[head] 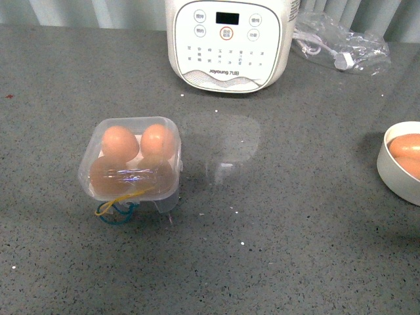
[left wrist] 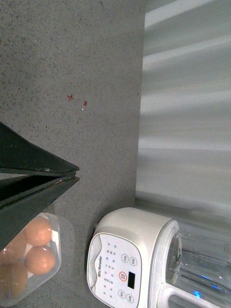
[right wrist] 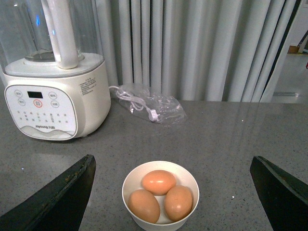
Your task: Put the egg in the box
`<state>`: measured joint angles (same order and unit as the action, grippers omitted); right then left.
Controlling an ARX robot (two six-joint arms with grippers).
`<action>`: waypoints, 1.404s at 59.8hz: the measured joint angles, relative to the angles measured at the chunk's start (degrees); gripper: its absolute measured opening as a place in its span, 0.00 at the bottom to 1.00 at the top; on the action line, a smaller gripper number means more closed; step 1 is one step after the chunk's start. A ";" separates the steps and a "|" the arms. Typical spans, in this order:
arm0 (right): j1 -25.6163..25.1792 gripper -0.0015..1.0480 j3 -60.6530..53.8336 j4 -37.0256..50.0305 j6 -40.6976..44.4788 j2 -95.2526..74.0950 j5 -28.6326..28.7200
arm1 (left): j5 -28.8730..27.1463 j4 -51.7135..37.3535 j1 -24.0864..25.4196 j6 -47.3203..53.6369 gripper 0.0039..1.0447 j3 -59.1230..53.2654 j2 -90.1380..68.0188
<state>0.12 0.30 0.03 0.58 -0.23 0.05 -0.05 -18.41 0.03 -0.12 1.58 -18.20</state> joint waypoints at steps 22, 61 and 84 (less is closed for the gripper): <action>0.00 0.93 0.00 0.00 0.00 0.00 0.00 | 0.00 7.82 0.00 0.00 0.03 0.00 7.82; 0.00 0.93 0.00 0.00 0.00 0.00 0.00 | 0.02 18.38 0.00 0.00 0.03 0.02 17.99; 0.00 0.93 0.00 0.00 0.00 0.00 0.00 | 0.02 18.38 0.00 -0.07 0.04 0.02 17.99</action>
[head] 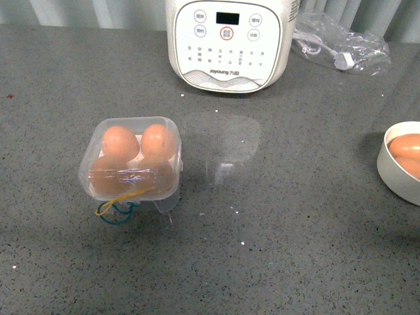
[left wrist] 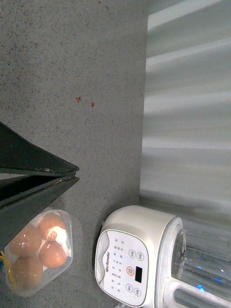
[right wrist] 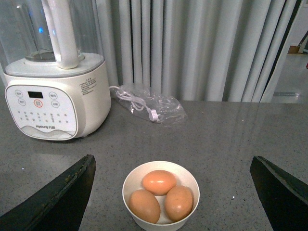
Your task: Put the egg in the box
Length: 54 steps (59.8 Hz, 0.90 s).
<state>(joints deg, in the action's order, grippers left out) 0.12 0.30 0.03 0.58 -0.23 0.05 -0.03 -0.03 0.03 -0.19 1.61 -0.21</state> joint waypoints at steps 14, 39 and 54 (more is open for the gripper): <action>0.00 0.93 0.00 0.00 0.00 0.00 0.00 | 0.00 0.00 0.00 0.04 0.43 0.00 0.00; 0.00 0.93 0.00 0.00 0.00 0.00 0.00 | 0.00 0.00 0.00 0.04 0.94 0.00 0.00; 0.00 0.93 0.00 0.00 0.00 0.00 0.00 | 0.00 0.00 0.00 0.07 0.94 0.00 0.00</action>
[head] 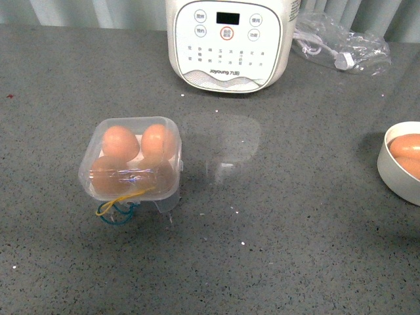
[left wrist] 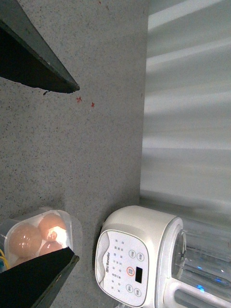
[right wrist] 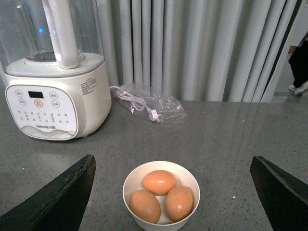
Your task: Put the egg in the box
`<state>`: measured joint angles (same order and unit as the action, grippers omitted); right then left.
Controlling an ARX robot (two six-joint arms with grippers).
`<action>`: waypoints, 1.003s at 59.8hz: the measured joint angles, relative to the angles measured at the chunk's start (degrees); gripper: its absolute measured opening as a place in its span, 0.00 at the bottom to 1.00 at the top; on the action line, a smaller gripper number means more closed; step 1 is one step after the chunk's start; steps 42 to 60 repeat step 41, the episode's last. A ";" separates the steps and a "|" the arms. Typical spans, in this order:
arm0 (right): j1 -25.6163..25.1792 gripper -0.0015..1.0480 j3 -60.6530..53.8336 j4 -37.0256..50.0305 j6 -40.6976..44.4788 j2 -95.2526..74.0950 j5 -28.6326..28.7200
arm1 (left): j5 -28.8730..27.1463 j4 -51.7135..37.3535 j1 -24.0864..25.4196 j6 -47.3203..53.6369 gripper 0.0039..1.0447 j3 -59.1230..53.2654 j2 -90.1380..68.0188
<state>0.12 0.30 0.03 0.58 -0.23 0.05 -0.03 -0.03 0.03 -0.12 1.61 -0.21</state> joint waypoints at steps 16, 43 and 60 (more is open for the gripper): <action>0.00 0.93 0.00 0.00 0.00 0.00 0.00 | 0.00 0.00 0.00 0.00 0.94 0.00 0.00; 0.00 0.93 0.00 0.00 0.00 0.00 0.00 | 0.00 0.00 0.00 0.00 0.94 0.00 0.00; 0.00 0.93 0.00 0.00 0.00 0.00 0.00 | 0.00 0.00 0.00 0.00 0.94 0.00 0.00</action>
